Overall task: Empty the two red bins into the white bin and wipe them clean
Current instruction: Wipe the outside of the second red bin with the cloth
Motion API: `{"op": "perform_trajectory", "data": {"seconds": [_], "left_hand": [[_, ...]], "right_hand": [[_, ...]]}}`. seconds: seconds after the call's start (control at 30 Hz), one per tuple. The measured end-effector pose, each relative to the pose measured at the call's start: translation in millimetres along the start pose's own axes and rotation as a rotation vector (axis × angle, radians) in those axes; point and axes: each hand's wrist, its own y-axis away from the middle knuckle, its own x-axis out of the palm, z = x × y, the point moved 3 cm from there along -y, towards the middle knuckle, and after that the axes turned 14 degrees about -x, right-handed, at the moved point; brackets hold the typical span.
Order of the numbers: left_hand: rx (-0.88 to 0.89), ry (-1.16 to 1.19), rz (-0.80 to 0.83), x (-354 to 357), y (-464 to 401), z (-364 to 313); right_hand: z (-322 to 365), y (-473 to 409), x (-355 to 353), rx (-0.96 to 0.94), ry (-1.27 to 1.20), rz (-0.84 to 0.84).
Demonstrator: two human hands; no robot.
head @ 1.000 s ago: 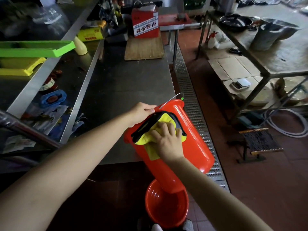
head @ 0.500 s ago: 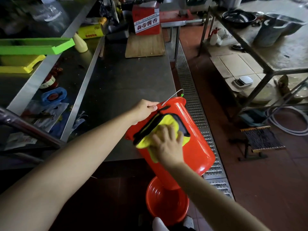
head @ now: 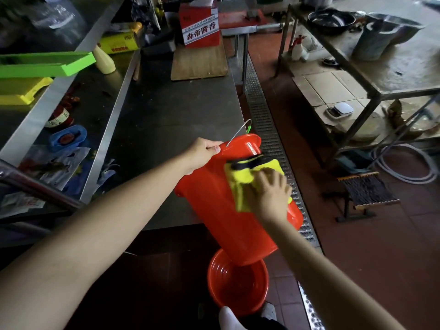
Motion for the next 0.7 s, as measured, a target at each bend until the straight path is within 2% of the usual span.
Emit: {"op": "perform_trajectory", "data": {"seconds": [0.1,0.2,0.23,0.3,0.43,0.5,0.57,0.7], "left_hand": [[0.016,0.007,0.004,1.1,1.8,-1.4],[0.017,0.004,0.008,-1.1,2.9,-0.7],[0.011,0.002,0.013,-2.2,2.8,-0.3],[-0.005,-0.01,0.04,-4.8,1.1,-1.3],[-0.087,-0.069,0.092,-11.1,-2.7,-7.7],[-0.122,-0.118,0.08,-13.5,-3.4,-10.0],[-0.138,-0.114,0.057,-13.5,-5.7,-10.8],[-0.221,-0.142,0.077,-20.4,-7.3,-12.3]], "right_hand": [[65.3,45.1,20.3,-0.395,0.107,-0.018],[77.0,63.5,25.6,-0.618,0.159,0.026],[67.3,59.5,21.1,-0.611,0.145,0.042],[36.8,45.4,6.2,-0.477,0.081,0.055],[-49.4,22.8,-22.9,0.106,-0.112,0.021],[-66.0,26.3,-21.4,0.288,-0.153,0.053],[-53.5,34.5,-18.2,0.223,-0.134,0.016],[16.3,61.2,-6.1,-0.239,0.032,-0.039]]}}
